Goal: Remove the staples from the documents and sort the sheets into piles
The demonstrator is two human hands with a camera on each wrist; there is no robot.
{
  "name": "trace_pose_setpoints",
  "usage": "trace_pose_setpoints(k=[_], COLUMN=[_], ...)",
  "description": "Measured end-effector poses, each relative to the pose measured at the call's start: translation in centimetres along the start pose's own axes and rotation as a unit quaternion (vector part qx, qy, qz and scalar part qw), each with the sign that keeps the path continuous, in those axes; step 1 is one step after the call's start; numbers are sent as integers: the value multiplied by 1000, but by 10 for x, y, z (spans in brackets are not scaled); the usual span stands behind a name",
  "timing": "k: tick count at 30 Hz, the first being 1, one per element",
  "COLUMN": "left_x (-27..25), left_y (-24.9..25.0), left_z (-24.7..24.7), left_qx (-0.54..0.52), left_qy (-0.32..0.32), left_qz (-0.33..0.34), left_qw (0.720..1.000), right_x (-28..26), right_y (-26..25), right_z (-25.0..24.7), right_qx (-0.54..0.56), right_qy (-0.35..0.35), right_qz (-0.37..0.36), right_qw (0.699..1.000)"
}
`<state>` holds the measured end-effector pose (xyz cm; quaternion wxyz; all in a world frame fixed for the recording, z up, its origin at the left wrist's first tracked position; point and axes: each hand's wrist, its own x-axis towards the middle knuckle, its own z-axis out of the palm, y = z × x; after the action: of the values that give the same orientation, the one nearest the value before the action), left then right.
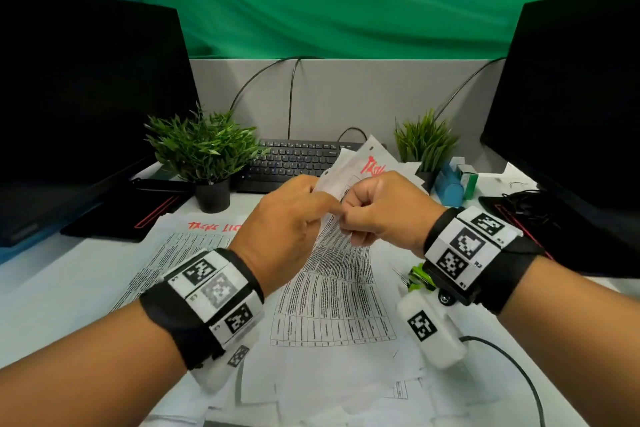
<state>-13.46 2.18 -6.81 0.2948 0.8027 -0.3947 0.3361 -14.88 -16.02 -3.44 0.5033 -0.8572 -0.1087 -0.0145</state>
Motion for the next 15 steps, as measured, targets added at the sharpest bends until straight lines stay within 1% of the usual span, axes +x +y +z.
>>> trace_pose_setpoints(k=[2,4,8,12,13,15], left_x=[0,1,5,7,8,11], left_y=[-2,-5,-5,-4,-5,-9], left_z=[1,1,-1,-3,-5,-13], left_qx=[-3,-5,-8,23,27,24], left_qy=[-9,-18,-26,-28,-25,4], left_qz=[-30,-44,-36,-27,-27,-32], left_qw=[1000,999,999,999,999,999], right_x=[0,0,0,-4,-5,-6], right_y=[0,1,3,7,12,32], right_z=[0,1,0,-2,-5,-20], right_qx=[1,-3,-1,23,26,1], right_qy=[1,1,14,48,65,125], right_qz=[-13,-21,-25,-31,-18,43], right_qw=[1000,1000,1000,998,997,991])
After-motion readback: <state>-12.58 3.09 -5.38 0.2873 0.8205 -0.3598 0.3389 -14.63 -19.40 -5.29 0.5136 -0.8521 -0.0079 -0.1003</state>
